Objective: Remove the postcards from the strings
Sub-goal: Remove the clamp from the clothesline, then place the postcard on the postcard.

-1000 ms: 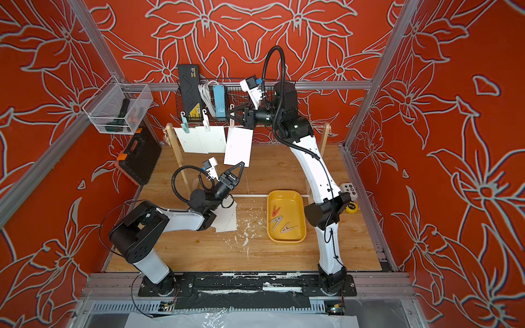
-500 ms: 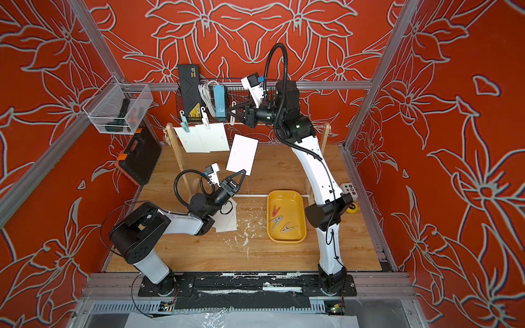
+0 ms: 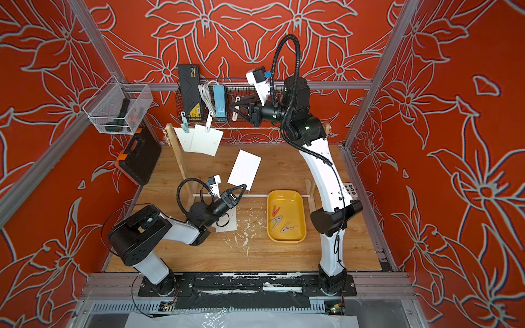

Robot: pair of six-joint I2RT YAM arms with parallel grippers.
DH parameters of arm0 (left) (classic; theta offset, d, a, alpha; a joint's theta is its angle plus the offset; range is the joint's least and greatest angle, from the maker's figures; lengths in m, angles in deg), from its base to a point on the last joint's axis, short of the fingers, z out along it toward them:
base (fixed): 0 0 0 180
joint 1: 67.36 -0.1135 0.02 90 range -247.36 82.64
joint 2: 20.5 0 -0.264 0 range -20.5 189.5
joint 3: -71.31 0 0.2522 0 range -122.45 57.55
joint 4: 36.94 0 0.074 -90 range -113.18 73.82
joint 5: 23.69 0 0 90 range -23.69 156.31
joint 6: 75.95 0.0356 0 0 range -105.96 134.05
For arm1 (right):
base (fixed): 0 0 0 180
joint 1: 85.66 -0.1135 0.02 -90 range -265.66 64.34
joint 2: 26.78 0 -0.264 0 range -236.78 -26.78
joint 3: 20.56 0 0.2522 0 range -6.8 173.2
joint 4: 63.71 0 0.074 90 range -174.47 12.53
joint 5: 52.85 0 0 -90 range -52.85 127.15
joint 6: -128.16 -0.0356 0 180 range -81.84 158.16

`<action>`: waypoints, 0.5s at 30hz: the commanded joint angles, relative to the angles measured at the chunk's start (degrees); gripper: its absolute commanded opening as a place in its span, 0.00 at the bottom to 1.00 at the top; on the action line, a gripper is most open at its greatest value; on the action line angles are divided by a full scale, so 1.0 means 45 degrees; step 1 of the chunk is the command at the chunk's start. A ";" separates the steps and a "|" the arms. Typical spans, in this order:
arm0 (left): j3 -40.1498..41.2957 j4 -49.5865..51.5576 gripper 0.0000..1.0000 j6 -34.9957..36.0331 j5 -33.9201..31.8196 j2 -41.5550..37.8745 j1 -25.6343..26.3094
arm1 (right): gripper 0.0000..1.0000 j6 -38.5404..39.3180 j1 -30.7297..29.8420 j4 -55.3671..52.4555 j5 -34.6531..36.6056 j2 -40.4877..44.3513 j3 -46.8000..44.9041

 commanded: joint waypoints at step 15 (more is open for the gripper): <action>0.3625 -0.1463 0.00 -0.0177 -0.1159 -0.2080 0.0030 | 0.25 0.1630 0.0038 0.0647 0.1742 0.4953 -0.6261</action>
